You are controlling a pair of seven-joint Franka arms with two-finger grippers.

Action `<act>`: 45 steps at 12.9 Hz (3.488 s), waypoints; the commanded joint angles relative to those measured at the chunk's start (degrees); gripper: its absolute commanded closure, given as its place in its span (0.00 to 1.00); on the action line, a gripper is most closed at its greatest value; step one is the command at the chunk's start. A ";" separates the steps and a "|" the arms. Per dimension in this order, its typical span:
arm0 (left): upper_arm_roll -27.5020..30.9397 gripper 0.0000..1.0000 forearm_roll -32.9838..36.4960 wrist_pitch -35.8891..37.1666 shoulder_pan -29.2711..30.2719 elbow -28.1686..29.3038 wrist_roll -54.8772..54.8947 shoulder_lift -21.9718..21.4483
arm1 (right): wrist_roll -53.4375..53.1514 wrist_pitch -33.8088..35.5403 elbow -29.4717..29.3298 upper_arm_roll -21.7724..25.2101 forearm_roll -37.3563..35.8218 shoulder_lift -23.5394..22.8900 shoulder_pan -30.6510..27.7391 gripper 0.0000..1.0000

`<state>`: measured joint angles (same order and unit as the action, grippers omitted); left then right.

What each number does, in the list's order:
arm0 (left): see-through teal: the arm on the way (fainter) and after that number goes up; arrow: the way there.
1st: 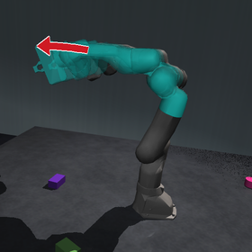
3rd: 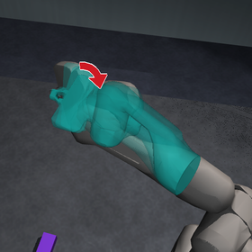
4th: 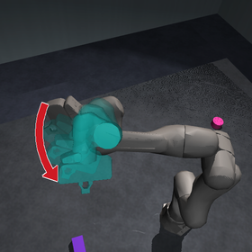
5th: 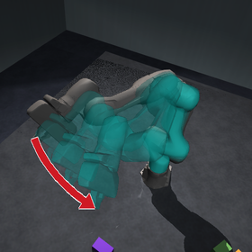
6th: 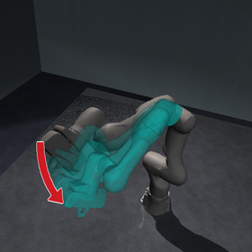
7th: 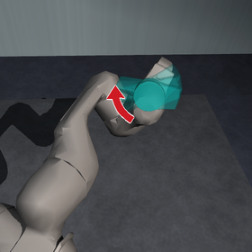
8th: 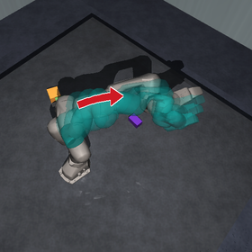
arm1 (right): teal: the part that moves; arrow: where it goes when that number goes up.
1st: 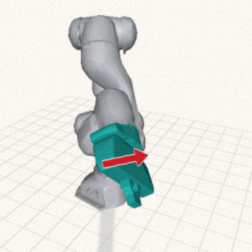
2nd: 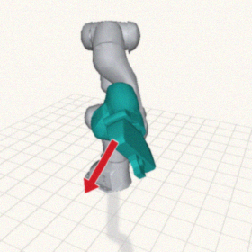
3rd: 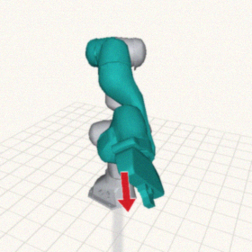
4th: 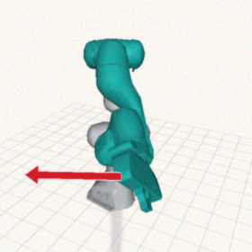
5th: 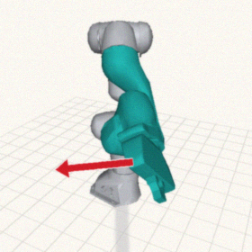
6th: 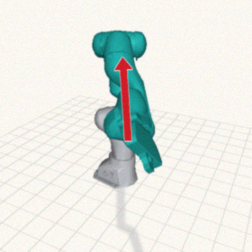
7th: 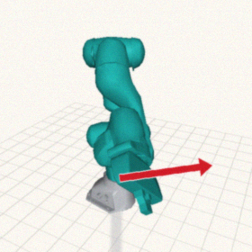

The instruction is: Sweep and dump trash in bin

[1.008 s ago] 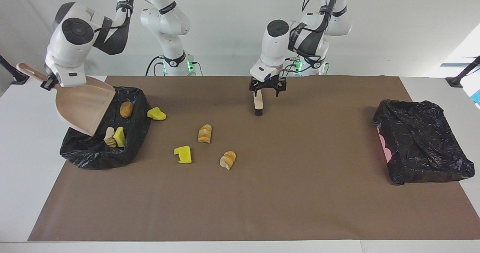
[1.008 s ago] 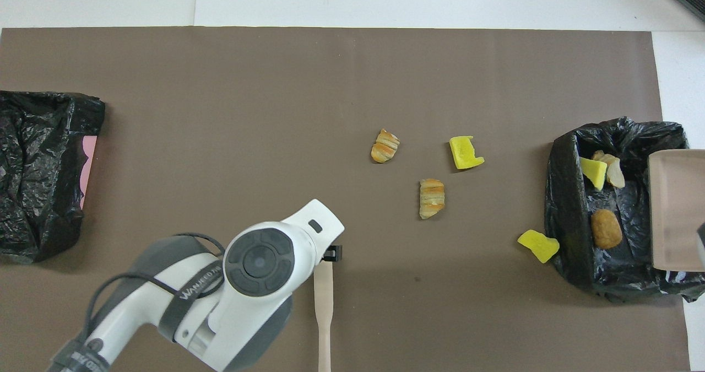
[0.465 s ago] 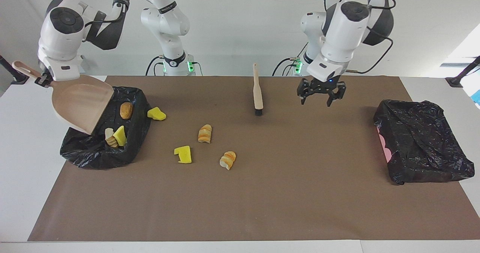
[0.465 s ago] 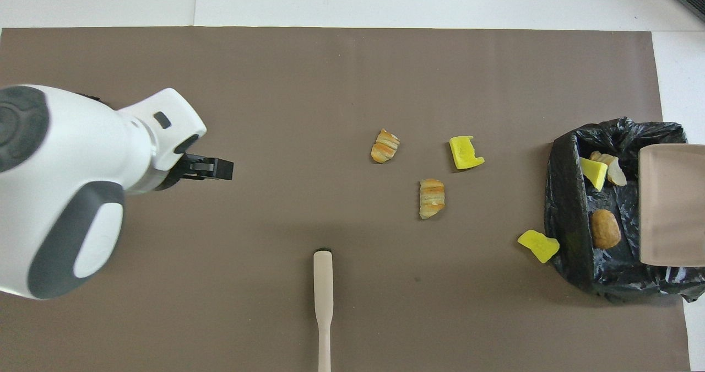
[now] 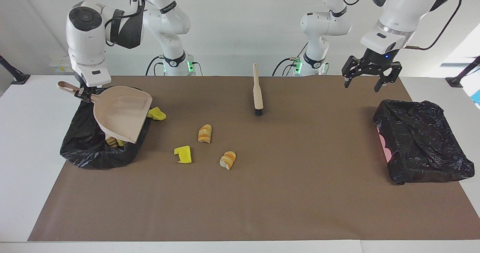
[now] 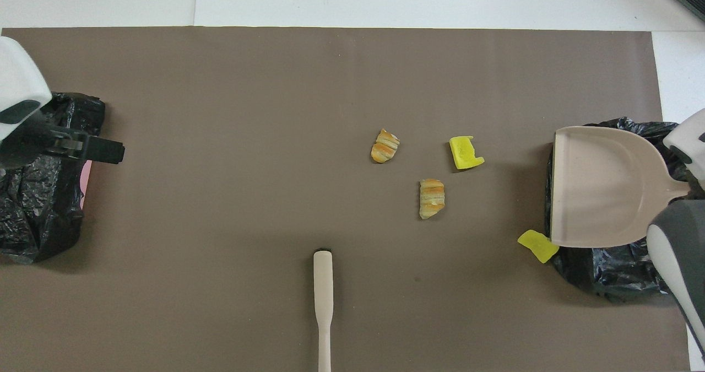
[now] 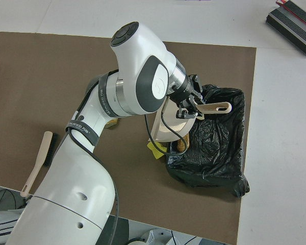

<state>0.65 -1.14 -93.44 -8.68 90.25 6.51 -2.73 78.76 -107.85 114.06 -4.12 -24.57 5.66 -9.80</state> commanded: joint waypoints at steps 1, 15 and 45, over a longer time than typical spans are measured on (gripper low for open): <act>1.10 0.00 0.97 3.61 -0.19 -4.29 1.84 1.93 | -7.45 0.27 0.28 -0.02 4.42 -1.44 3.80 1.00; 0.93 0.00 0.97 7.58 0.07 -4.91 1.22 1.06 | -61.40 -1.48 -10.15 -0.02 22.97 -16.89 28.50 1.00; -2.84 0.00 0.27 -0.14 0.69 -1.75 -2.63 2.46 | -117.77 -3.16 -12.04 -0.10 34.94 -21.76 49.43 0.00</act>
<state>-0.76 -1.18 -90.37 -7.90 86.66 6.46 -0.56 -37.90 -108.46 94.50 -4.28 8.74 -20.90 38.24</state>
